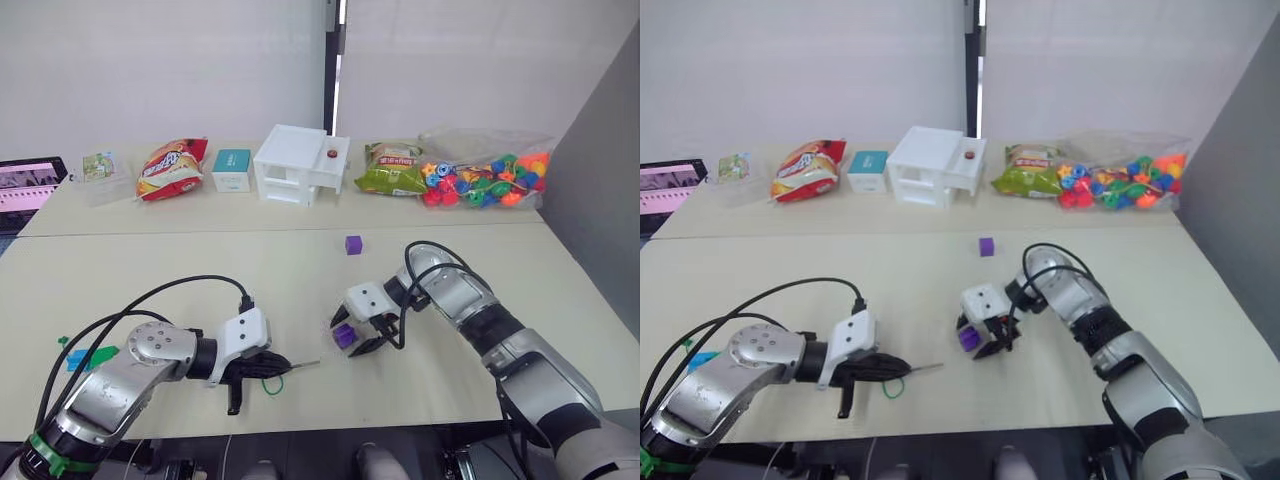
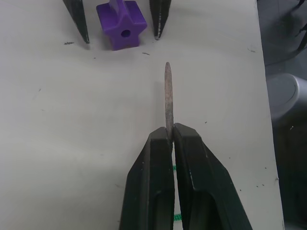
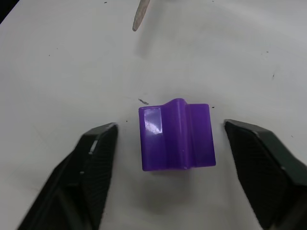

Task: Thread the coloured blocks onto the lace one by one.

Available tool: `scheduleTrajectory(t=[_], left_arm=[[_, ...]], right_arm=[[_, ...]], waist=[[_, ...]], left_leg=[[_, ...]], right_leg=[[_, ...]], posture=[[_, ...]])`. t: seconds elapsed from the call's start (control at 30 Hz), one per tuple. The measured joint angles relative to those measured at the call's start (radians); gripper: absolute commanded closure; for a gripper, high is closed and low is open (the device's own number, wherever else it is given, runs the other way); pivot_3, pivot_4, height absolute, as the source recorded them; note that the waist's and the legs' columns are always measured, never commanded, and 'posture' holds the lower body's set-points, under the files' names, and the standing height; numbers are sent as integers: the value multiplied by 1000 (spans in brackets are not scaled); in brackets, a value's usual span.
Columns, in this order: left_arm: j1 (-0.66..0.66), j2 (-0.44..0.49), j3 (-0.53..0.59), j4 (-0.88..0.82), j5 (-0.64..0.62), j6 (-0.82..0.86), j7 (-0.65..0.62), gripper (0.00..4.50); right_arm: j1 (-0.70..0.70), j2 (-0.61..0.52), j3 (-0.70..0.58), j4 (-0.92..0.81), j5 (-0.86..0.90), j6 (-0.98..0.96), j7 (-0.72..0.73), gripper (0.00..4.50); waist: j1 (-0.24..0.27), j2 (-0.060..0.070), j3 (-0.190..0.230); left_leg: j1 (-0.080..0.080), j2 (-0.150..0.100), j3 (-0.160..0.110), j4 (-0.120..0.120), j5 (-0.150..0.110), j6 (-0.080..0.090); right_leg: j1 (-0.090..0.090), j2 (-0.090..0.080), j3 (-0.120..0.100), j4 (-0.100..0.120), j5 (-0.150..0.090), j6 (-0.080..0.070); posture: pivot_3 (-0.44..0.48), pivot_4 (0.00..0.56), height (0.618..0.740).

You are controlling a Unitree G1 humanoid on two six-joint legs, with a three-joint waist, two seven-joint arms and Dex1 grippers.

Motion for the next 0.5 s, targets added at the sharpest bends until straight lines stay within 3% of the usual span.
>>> scheduleTrajectory(t=[0.1,0.33,0.5], left_arm=[[0,0,0,0,0,0,2,4500],[-7,11,0,0,0,12,19,4500],[-74,13,-21,7,14,55,42,4500]], right_arm=[[1,7,-9,13,-4,-9,-10,3138],[73,-16,-73,-65,-19,52,-73,3139],[222,-64,-142,-337,-12,326,-161,3139]], waist=[[-1,0,0],[3,0,0],[17,0,0]], left_leg=[[0,0,0,0,0,0],[0,0,0,0,0,0],[0,0,0,0,0,0]], right_leg=[[0,0,0,0,0,0],[1,0,0,0,0,0],[1,0,0,0,0,0]], posture=[[0,150,740],[0,150,740],[0,150,740]])
